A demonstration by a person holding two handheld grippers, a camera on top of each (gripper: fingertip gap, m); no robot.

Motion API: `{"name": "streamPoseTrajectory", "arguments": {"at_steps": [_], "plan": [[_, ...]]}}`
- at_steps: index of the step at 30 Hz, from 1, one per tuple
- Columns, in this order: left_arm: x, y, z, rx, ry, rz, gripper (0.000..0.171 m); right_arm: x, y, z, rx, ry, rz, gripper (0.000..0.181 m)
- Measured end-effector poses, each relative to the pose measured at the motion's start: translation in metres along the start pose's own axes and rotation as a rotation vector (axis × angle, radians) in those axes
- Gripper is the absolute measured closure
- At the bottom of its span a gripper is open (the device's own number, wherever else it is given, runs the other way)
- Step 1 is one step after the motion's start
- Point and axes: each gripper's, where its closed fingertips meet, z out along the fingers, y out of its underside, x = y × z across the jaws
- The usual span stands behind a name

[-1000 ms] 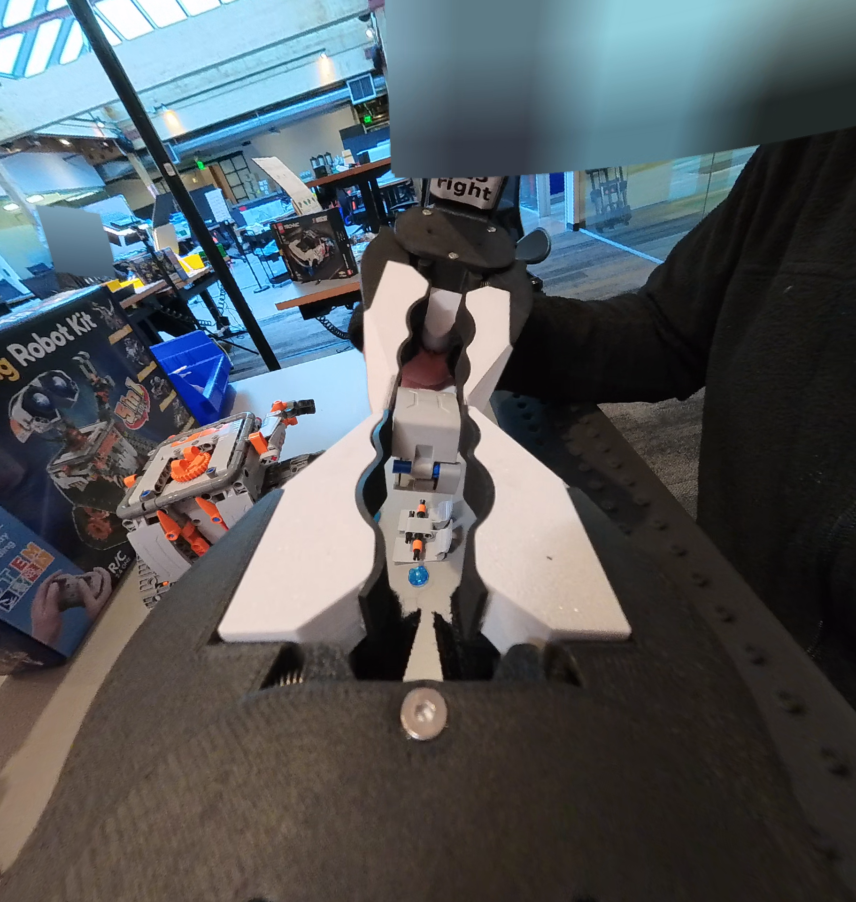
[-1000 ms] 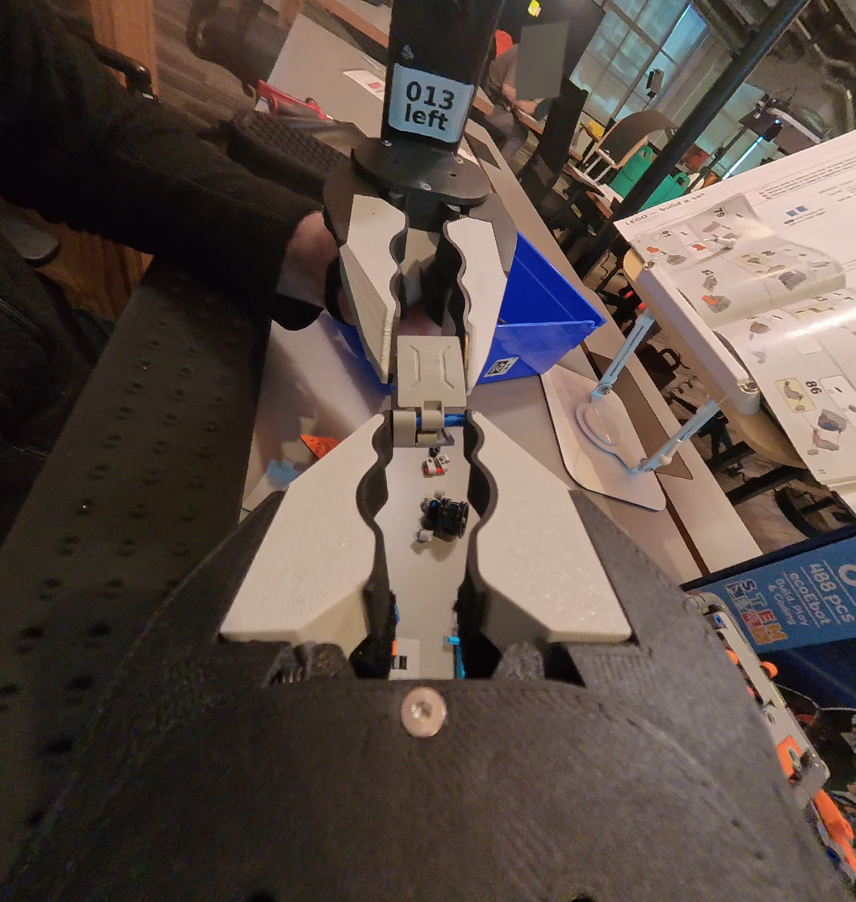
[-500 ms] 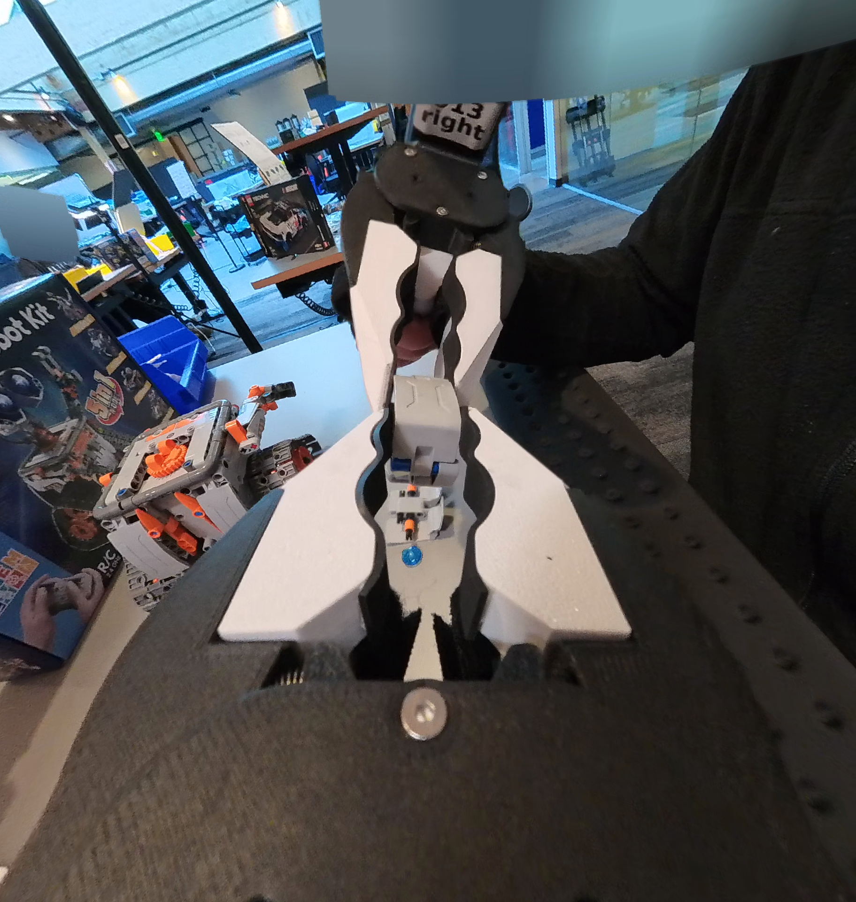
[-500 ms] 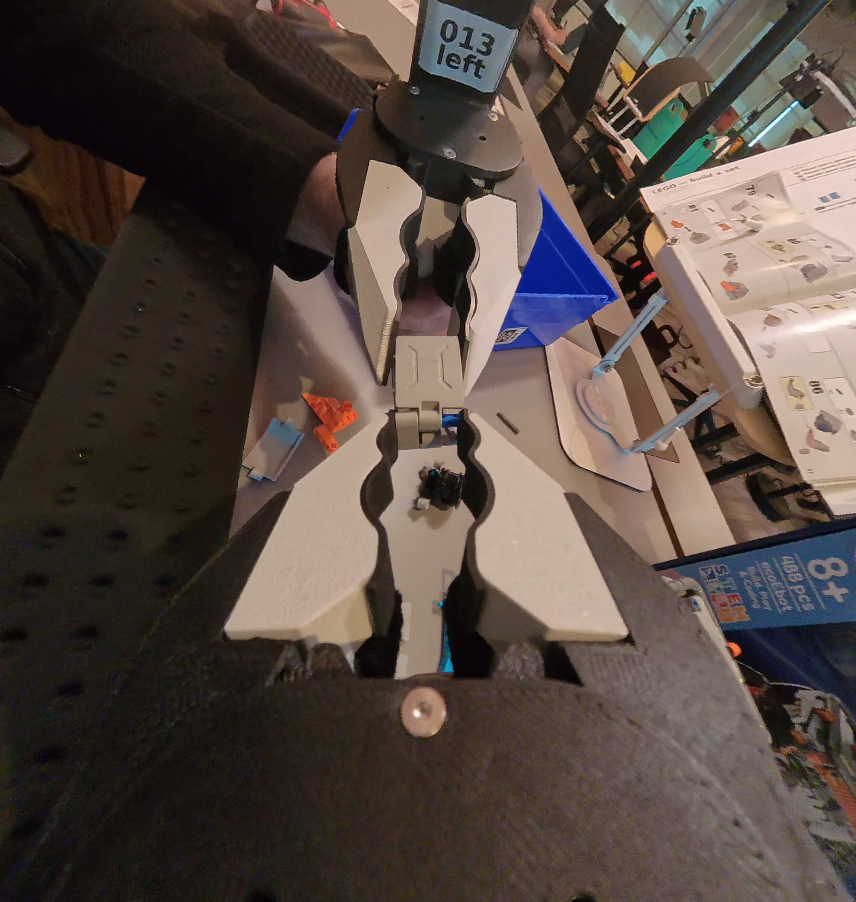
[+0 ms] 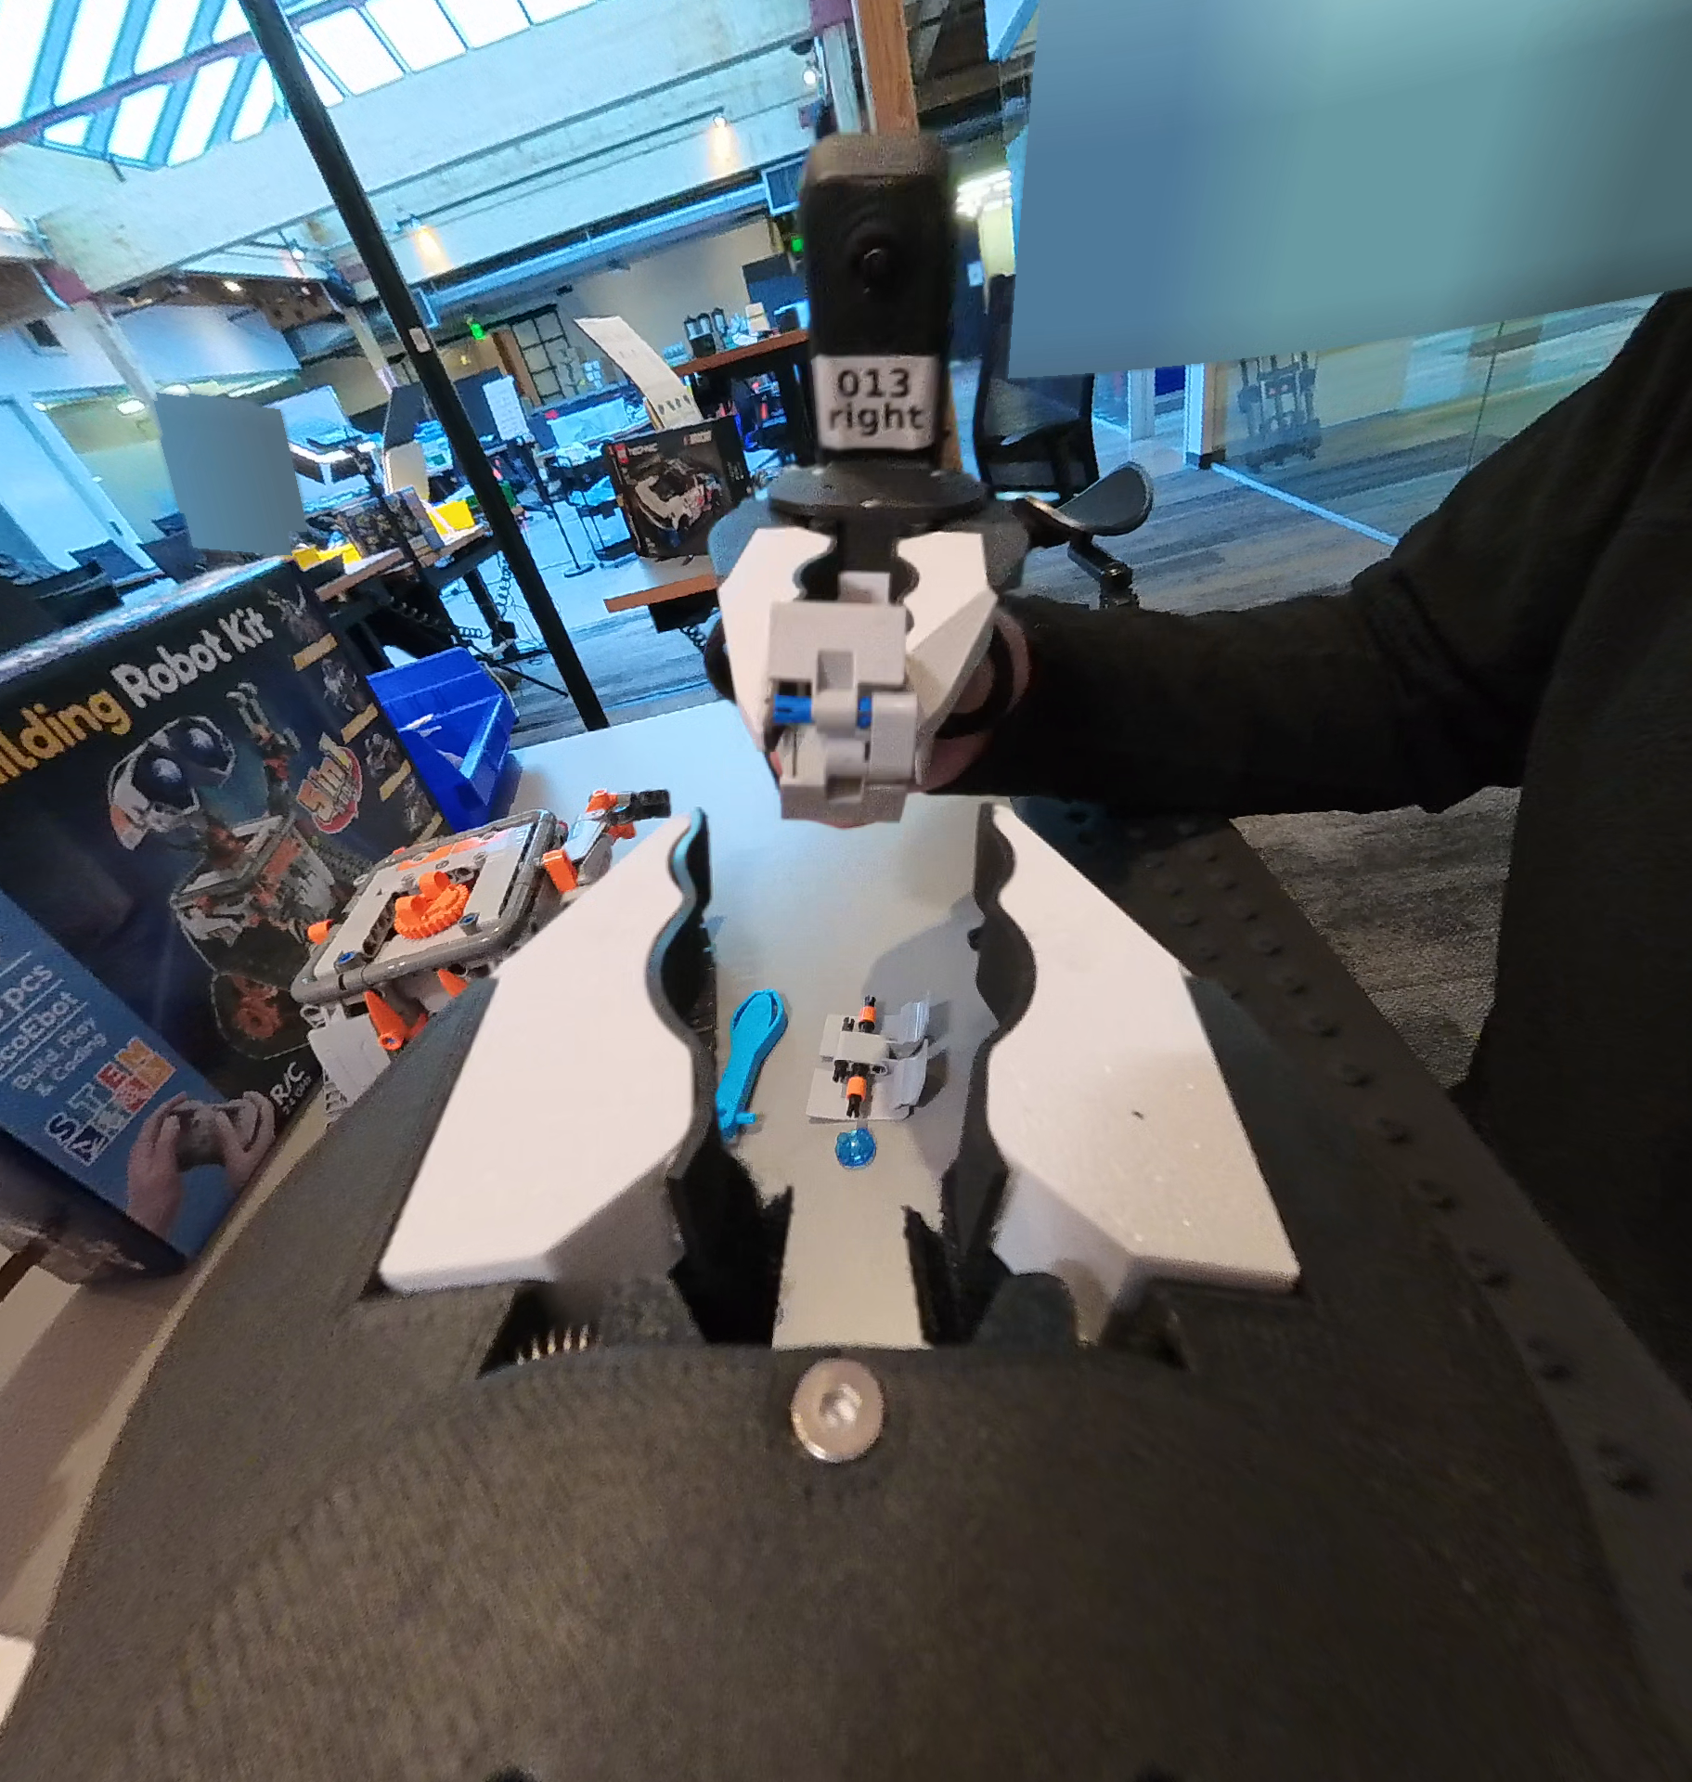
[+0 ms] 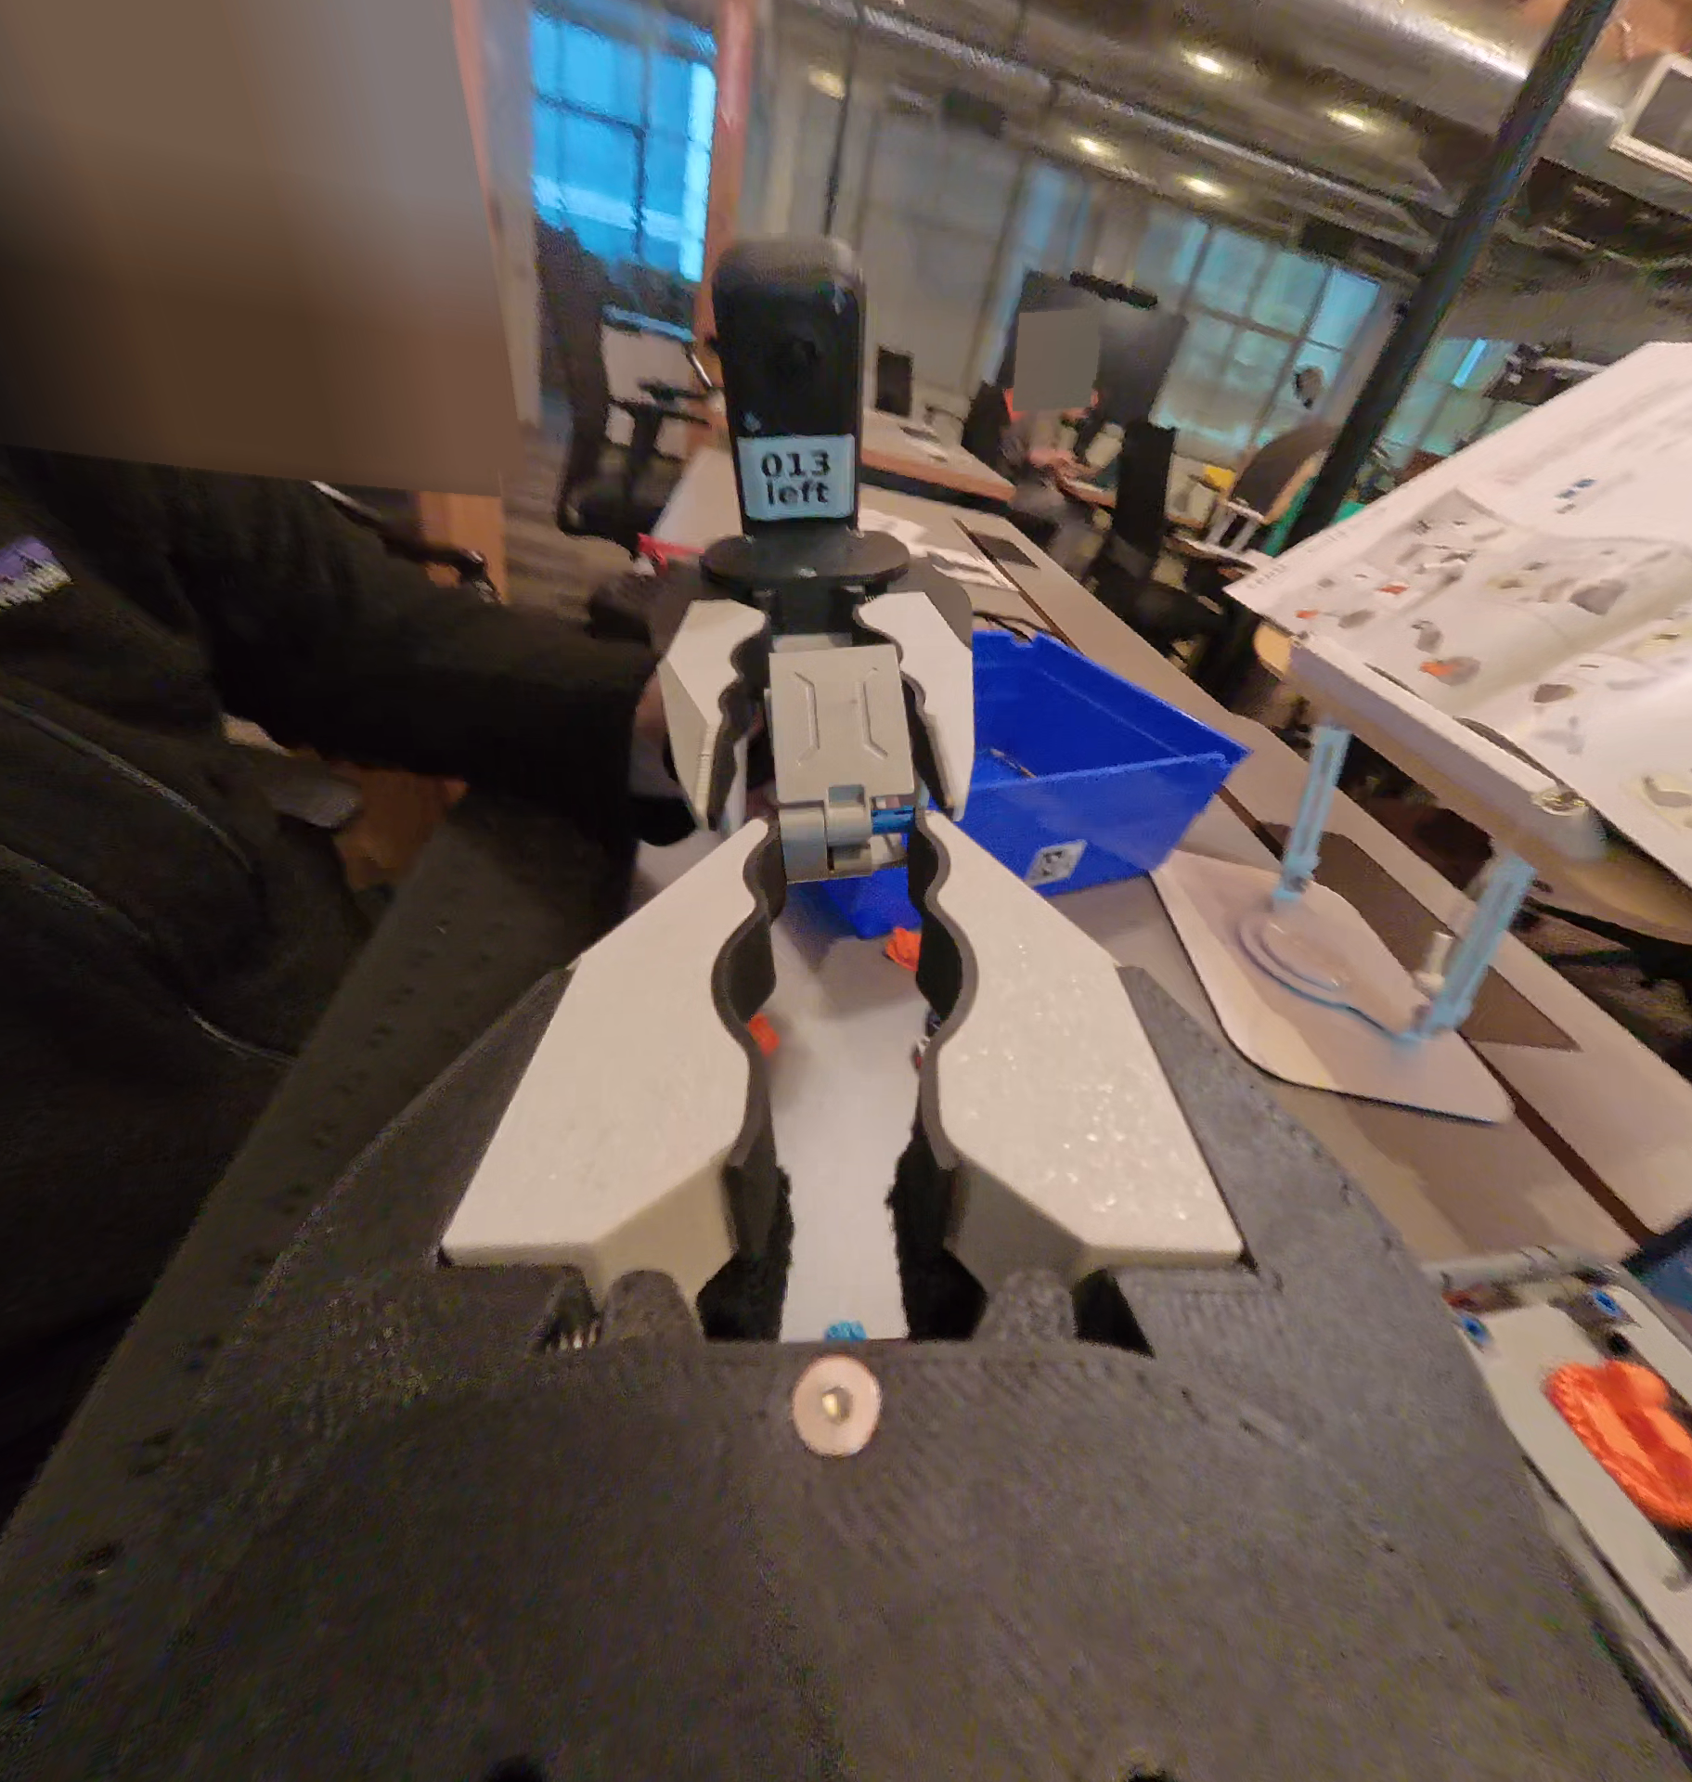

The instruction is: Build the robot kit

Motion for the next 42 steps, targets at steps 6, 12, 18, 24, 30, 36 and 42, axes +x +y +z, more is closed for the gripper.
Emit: {"name": "streamPoseTrajectory", "arguments": {"at_steps": [6,12,18,24,30,36,42], "plan": [[0.01,-0.01,0.003,0.023,0.005,0.041,0.148,-0.009,-0.004,0.003,0.068,-0.07,0.006,0.158],[0.016,0.0,0.004,-0.051,0.012,0.098,0.149,-0.01,-0.001,0.004,-0.007,-0.023,-0.089,0.13],[0.016,0.02,0.005,-0.229,-0.024,0.243,0.149,-0.021,0.012,0.011,-0.193,0.017,-0.297,0.148],[0.016,0.027,0.01,-0.267,-0.028,0.264,0.136,-0.017,0.027,0.01,-0.284,0.05,-0.349,0.157],[0.021,0.027,0.015,-0.269,-0.038,0.325,0.147,-0.021,0.027,0.01,-0.275,0.043,-0.387,0.157],[0.026,0.023,0.017,-0.264,-0.043,0.346,0.146,-0.025,0.024,0.007,-0.262,0.024,-0.397,0.156],[0.027,0.025,0.017,-0.285,-0.047,0.354,0.147,-0.027,0.027,0.007,-0.287,0.023,-0.418,0.156]]}}
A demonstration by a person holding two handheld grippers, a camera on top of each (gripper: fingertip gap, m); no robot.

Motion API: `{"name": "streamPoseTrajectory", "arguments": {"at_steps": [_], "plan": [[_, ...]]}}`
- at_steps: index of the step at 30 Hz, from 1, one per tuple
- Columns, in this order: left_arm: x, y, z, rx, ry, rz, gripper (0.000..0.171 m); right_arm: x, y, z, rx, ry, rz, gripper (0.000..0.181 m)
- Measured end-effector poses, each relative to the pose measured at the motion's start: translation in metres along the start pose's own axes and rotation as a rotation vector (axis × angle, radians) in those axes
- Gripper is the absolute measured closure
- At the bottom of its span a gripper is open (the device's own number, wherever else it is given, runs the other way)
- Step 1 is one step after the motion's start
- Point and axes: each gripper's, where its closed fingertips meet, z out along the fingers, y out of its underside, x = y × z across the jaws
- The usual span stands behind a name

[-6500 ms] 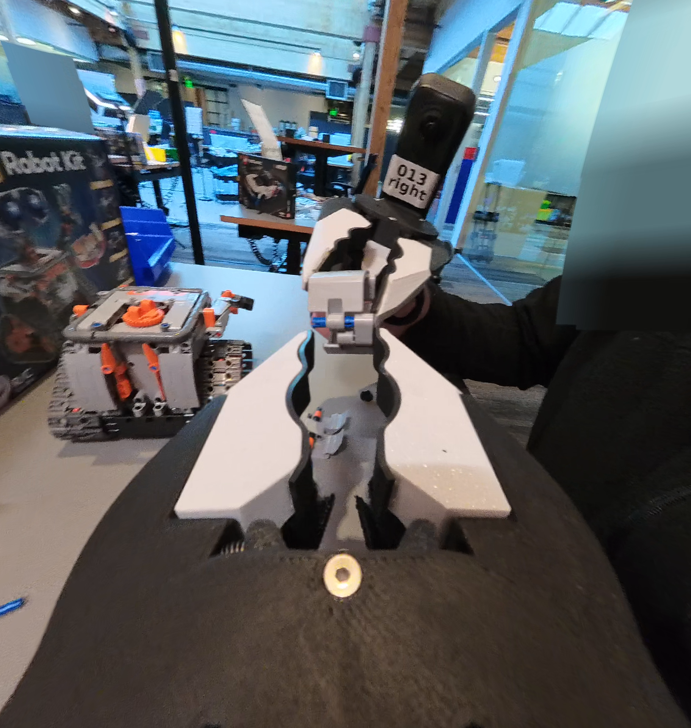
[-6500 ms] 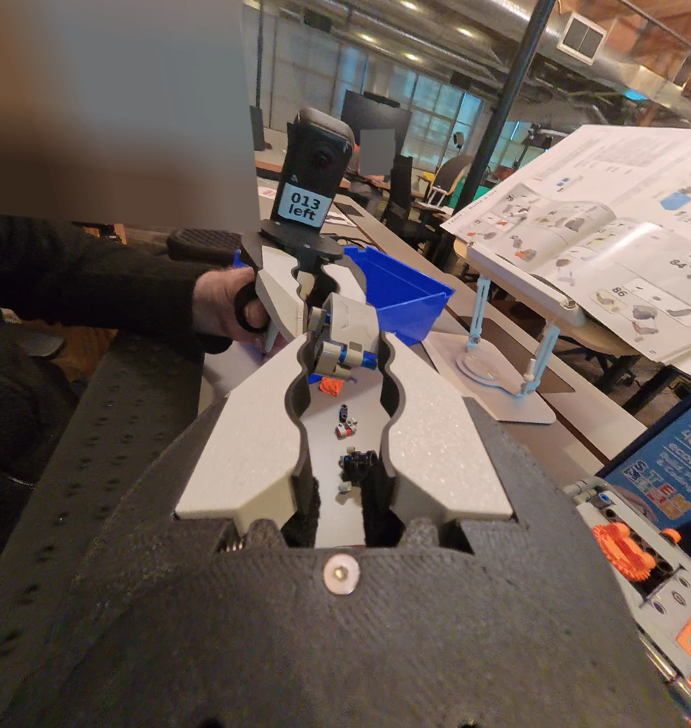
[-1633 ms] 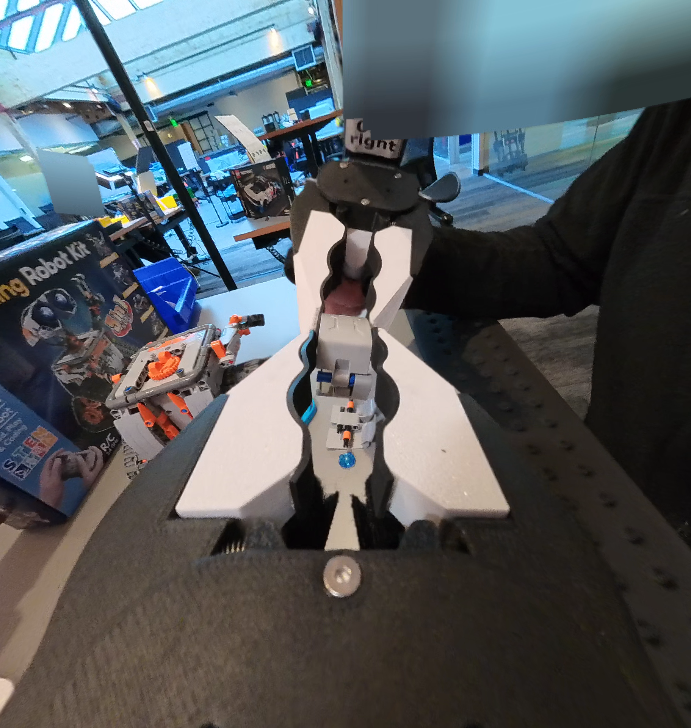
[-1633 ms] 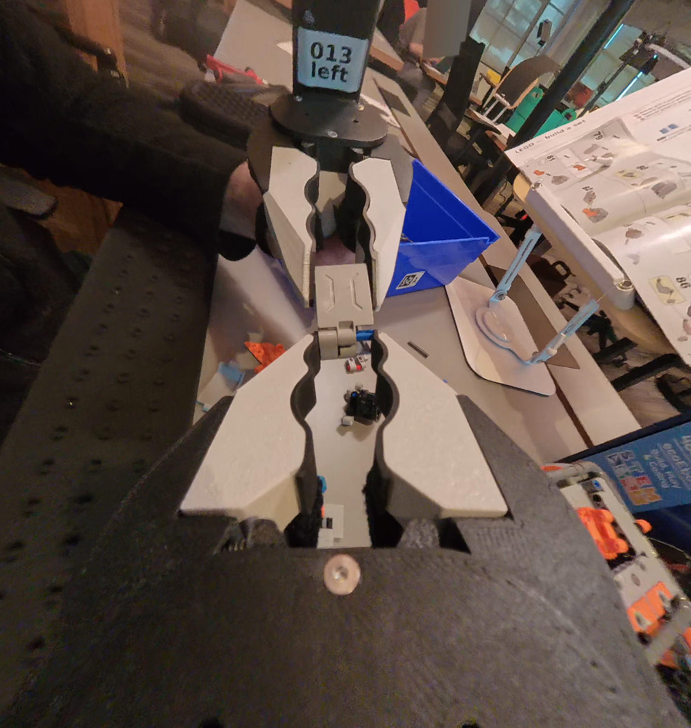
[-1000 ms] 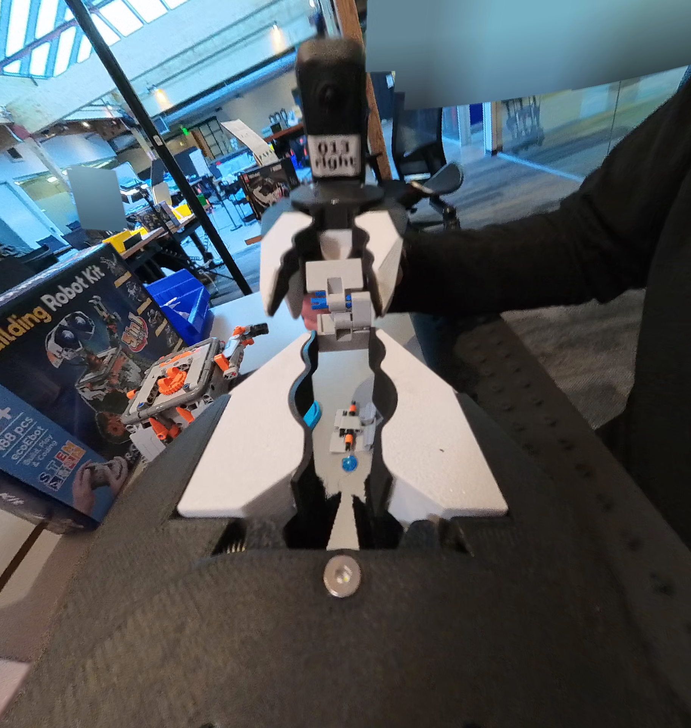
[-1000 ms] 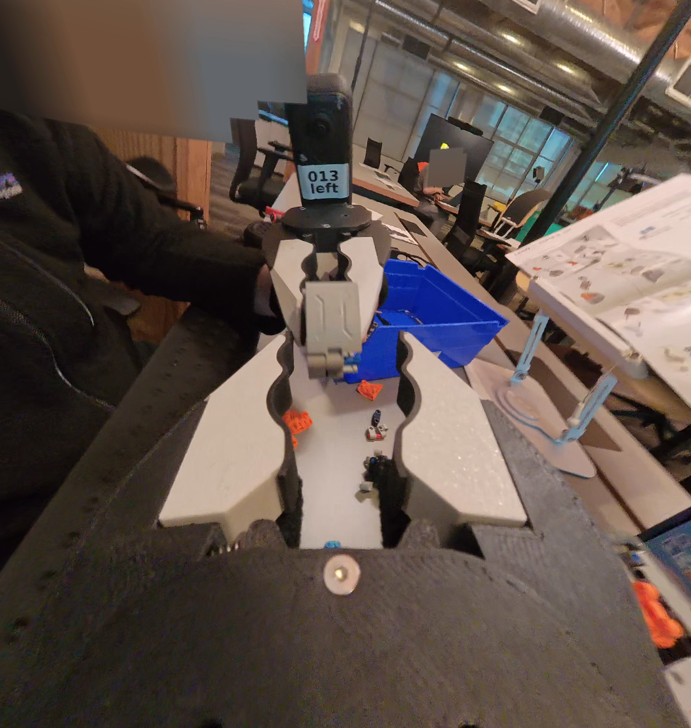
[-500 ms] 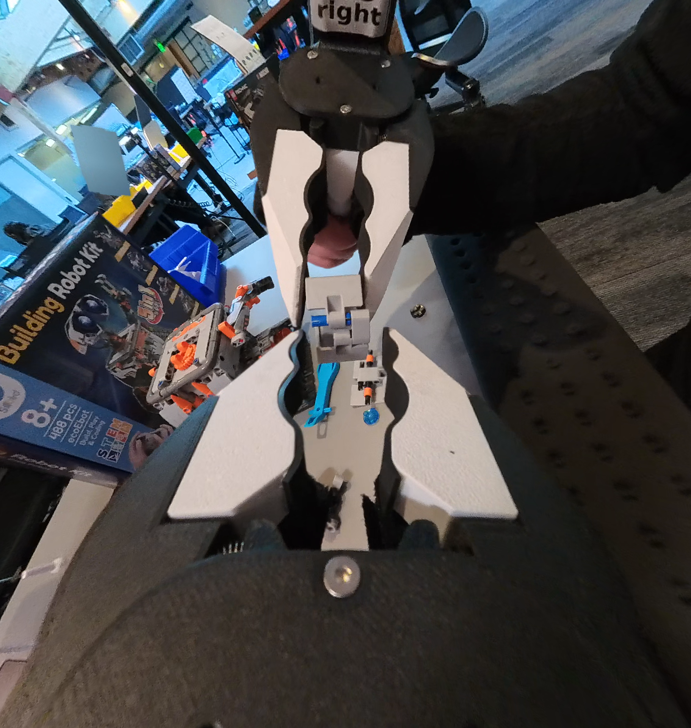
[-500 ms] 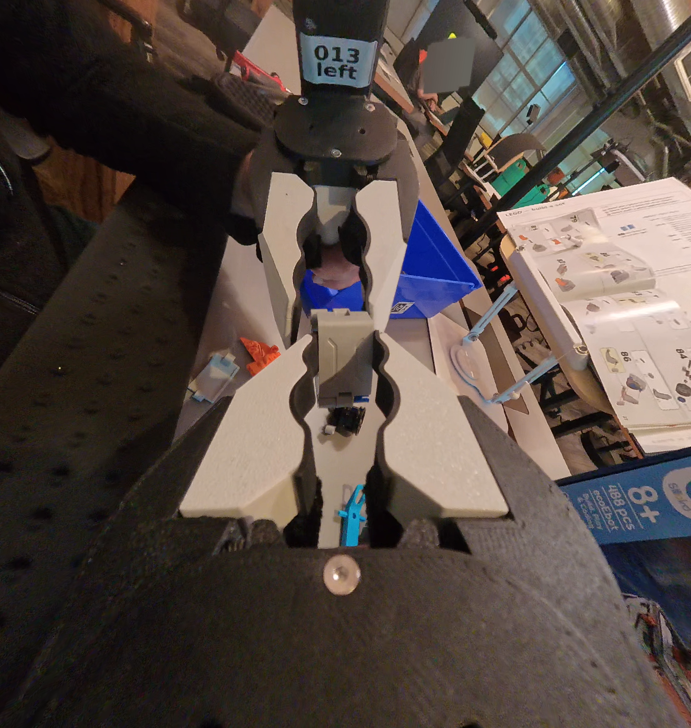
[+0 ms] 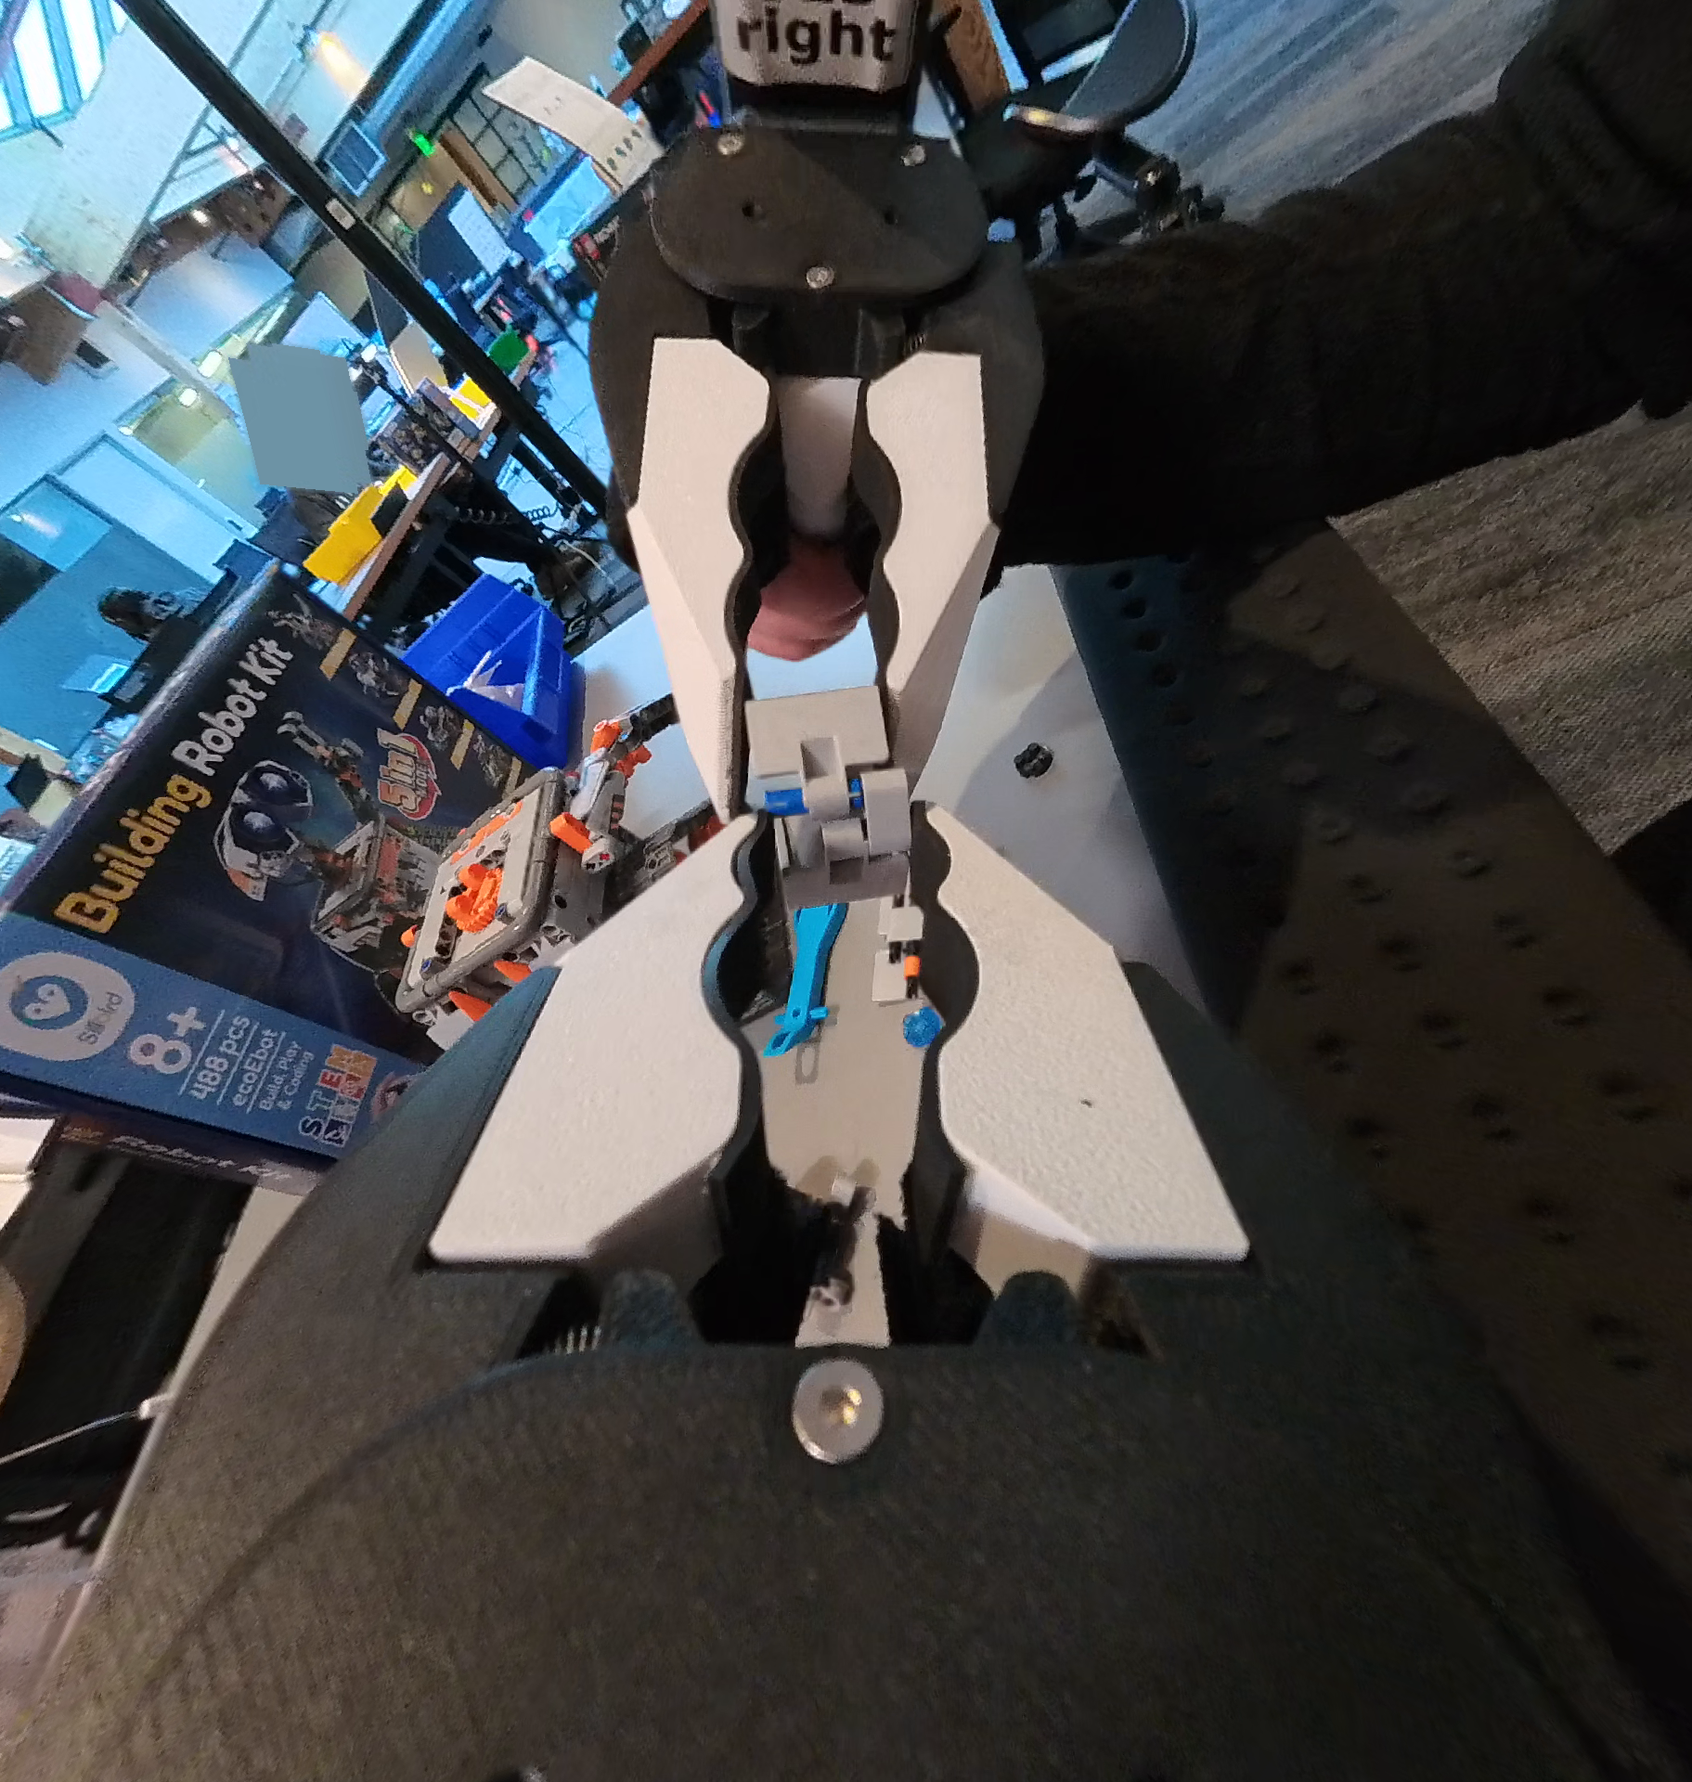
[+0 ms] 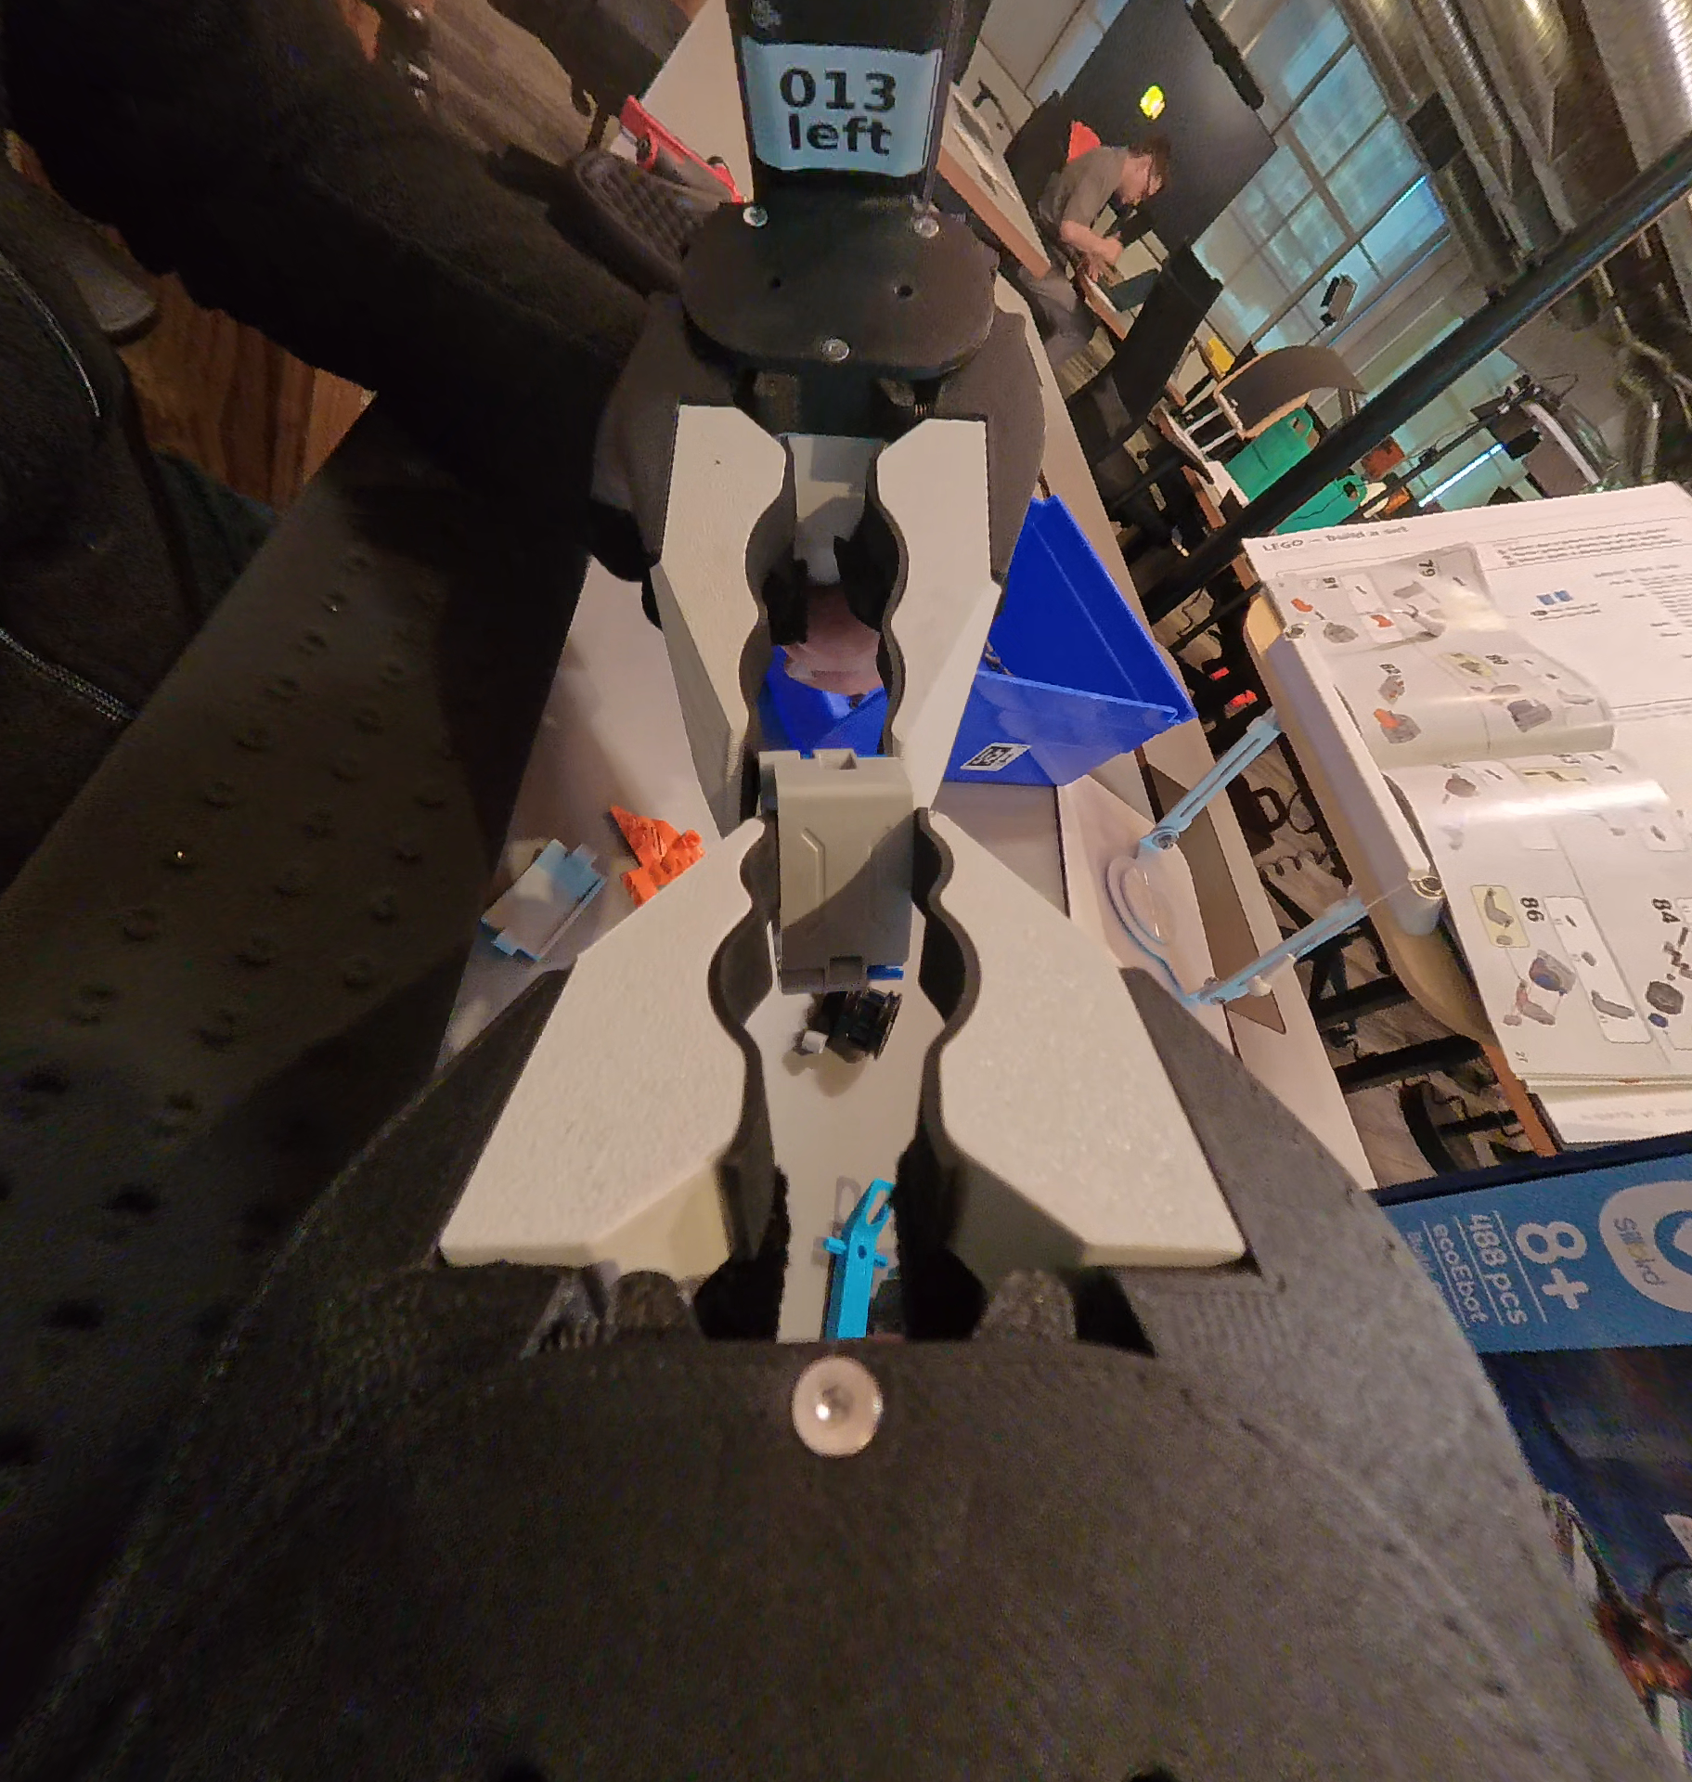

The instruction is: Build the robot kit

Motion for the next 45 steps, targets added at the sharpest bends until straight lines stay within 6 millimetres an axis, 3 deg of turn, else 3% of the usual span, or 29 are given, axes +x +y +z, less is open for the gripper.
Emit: {"name": "streamPoseTrajectory", "arguments": {"at_steps": [14,20,28,30,33,45], "plan": [[-0.001,0.01,0.006,-0.144,-0.053,0.067,0.148,0.0,0.012,-0.001,-0.091,0.034,-0.055,0.156],[0.001,0.027,0.011,-0.245,-0.052,0.086,0.148,-0.004,0.029,0.002,-0.23,0.044,-0.13,0.148],[0.002,0.032,0.013,-0.258,-0.039,0.096,0.144,-0.005,0.038,0.004,-0.246,0.029,-0.08,0.158],[0.002,0.029,0.014,-0.251,-0.054,0.113,0.136,-0.005,0.037,0.004,-0.237,0.021,-0.064,0.158],[0.002,0.029,0.015,-0.26,-0.067,0.126,0.145,-0.006,0.036,0.002,-0.219,0.012,-0.046,0.158],[0.002,0.038,0.018,-0.322,-0.096,0.133,0.148,-0.008,0.036,0.007,-0.254,0.023,-0.074,0.158]]}}
